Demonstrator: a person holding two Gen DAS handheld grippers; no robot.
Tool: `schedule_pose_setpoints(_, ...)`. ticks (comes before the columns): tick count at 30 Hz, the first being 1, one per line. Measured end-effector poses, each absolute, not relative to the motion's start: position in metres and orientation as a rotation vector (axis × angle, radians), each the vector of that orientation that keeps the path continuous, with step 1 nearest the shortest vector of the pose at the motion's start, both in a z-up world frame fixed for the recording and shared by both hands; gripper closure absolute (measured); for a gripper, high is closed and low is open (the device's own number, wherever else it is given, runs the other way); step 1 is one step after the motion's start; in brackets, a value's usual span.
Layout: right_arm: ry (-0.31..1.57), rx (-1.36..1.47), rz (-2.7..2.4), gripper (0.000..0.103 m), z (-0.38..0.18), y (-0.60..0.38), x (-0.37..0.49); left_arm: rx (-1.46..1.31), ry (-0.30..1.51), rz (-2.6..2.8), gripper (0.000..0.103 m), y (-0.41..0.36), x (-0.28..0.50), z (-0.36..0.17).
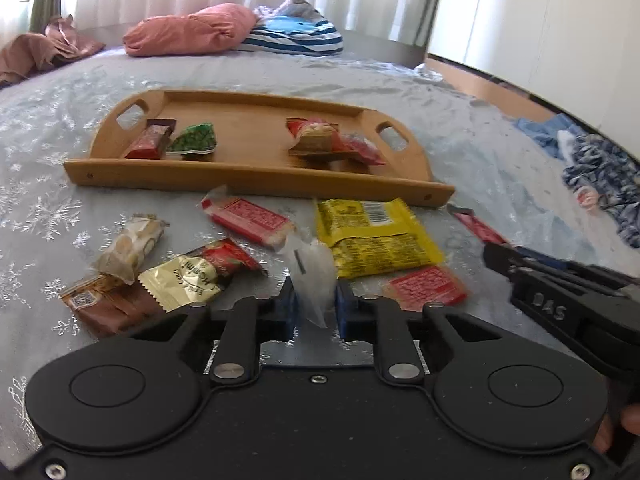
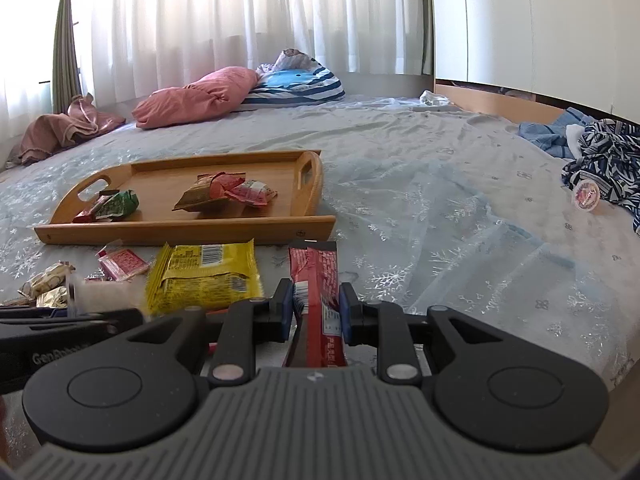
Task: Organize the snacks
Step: 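Carry the white packet with the left gripper and red stick with the right over the tray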
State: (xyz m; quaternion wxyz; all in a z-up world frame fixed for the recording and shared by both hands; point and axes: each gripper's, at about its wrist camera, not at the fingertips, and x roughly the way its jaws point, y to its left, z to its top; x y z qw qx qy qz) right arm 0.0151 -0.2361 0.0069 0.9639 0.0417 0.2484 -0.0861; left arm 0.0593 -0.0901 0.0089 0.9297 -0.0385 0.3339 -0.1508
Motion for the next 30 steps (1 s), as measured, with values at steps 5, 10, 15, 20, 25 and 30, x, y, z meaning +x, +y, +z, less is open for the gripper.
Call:
schedule_pose_setpoints(5,0.492,0.095,-0.174,0.075,0.011,-0.237,0.015,-0.074,0.676,-0.321,0.088,-0.086,0.051,0.017)
schedule_pose_setpoints(10,0.483,0.103,-0.158,0.075,0.019,-0.236,0.021,-0.1,0.645,-0.328,0.088,-0.077,0.049,0.036)
schedule_pose_setpoints(15,0.483,0.114,-0.141,0.075,0.03,-0.237,0.046,-0.132,0.616,-0.328,0.088,-0.06,0.07,0.059)
schedule_pose_setpoints(20,0.488,0.129,-0.124,0.075,0.044,-0.241,0.08,-0.154,0.609,-0.305,0.088,-0.039,0.115,0.077)
schedule_pose_setpoints(25,0.535,0.143,-0.128,0.075,0.045,-0.245,0.122,-0.216,0.67,-0.292,0.088,-0.029,0.165,0.075)
schedule_pose_setpoints(30,0.59,0.159,-0.141,0.075,0.036,-0.247,0.155,-0.207,0.706,-0.296,0.088,-0.039,0.2,0.061)
